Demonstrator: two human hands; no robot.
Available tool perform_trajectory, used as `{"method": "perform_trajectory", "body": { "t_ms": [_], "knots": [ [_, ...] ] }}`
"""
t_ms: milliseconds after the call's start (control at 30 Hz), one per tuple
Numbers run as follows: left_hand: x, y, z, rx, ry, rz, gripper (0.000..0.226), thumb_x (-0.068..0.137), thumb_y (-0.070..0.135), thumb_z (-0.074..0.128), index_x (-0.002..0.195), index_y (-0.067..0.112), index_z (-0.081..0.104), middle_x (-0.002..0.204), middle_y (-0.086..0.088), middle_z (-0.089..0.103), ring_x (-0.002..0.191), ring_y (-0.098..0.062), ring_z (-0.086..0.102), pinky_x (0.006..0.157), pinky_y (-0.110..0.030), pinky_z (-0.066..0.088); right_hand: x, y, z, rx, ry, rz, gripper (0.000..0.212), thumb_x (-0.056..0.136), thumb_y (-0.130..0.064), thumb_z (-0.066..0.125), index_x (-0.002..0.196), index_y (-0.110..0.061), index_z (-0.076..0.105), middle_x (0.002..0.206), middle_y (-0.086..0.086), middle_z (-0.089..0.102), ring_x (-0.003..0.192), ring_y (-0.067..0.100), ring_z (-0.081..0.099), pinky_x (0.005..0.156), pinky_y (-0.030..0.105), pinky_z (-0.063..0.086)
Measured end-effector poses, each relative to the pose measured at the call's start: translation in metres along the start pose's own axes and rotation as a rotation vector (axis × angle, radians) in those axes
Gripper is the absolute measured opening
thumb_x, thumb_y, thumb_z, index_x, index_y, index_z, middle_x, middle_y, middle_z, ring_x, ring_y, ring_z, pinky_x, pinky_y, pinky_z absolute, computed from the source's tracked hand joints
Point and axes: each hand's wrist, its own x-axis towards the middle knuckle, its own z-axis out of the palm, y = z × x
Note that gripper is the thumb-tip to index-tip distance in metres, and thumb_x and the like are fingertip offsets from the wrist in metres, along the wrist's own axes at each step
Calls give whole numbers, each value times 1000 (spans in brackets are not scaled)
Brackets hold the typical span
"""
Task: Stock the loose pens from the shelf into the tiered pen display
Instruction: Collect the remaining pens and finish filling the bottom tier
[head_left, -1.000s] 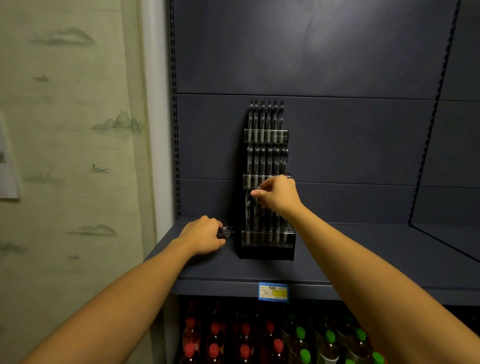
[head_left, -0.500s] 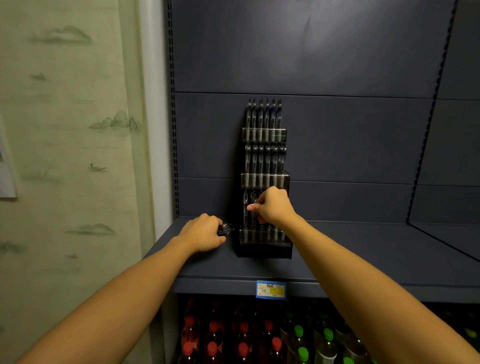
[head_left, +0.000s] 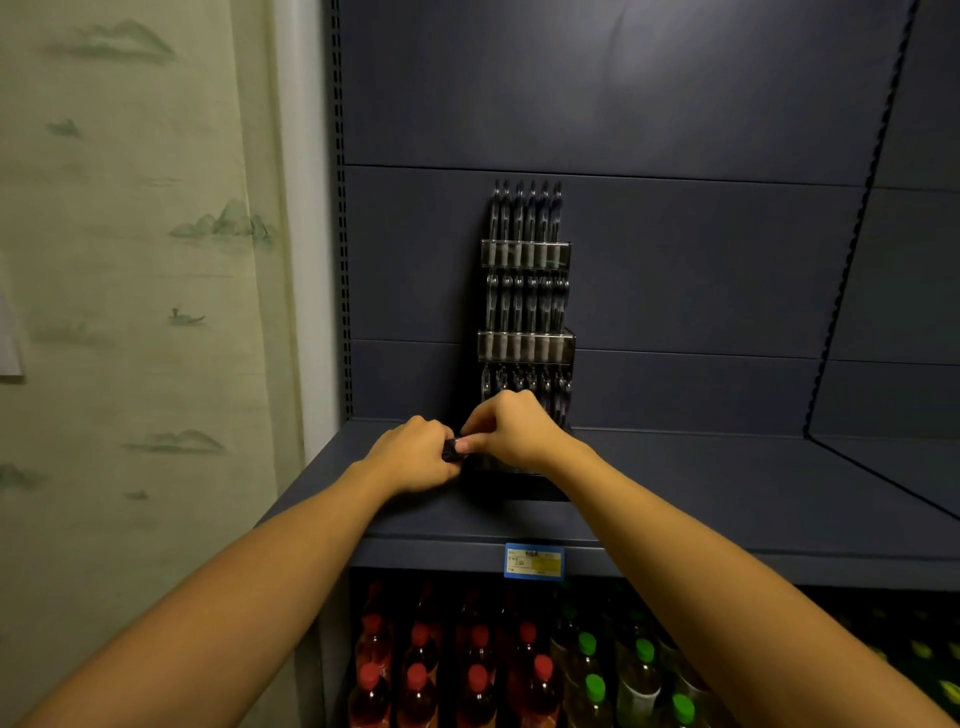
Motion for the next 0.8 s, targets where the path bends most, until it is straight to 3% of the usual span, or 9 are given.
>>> {"method": "perform_trajectory", "body": {
  "t_ms": [267,400,533,667,800],
  "knots": [
    [-1,3,1,-53,-6,32,18,86,36,67,75,24,57,72,2,59,65,-17,58,53,-30,39,1,6,6,5,104,7,16,88,-26,79,92,-11,79,80,2,69,82,15,65,75,29,53],
    [-4,-6,0,-30,-20,-52,23,85,37,68,68,30,54,75,1,60,72,-20,61,58,-34,46,-3,16,0,0,129,57,16,92,-26,74,94,-10,76,77,0,63,77,14,60,72,28,47],
    [-6,-6,0,-5,-39,-48,23,88,38,65,70,32,52,80,0,60,77,-21,61,65,-36,49,-10,22,-4,183,103,114,12,94,-24,73,90,-12,71,78,-3,66,74,8,62,68,20,50],
    [-4,4,-3,-17,3,-40,22,87,35,65,70,33,51,78,1,59,73,-20,59,63,-33,46,-11,24,-3,544,88,241,27,86,-25,81,95,-1,71,84,15,76,74,23,74,71,33,64],
    [-4,5,-5,-29,8,-32,21,87,33,66,71,32,52,74,1,60,68,-17,58,60,-32,46,-15,27,-11,698,87,294,21,84,-14,82,91,3,71,86,17,76,81,29,77,72,36,64]
  ]
}}
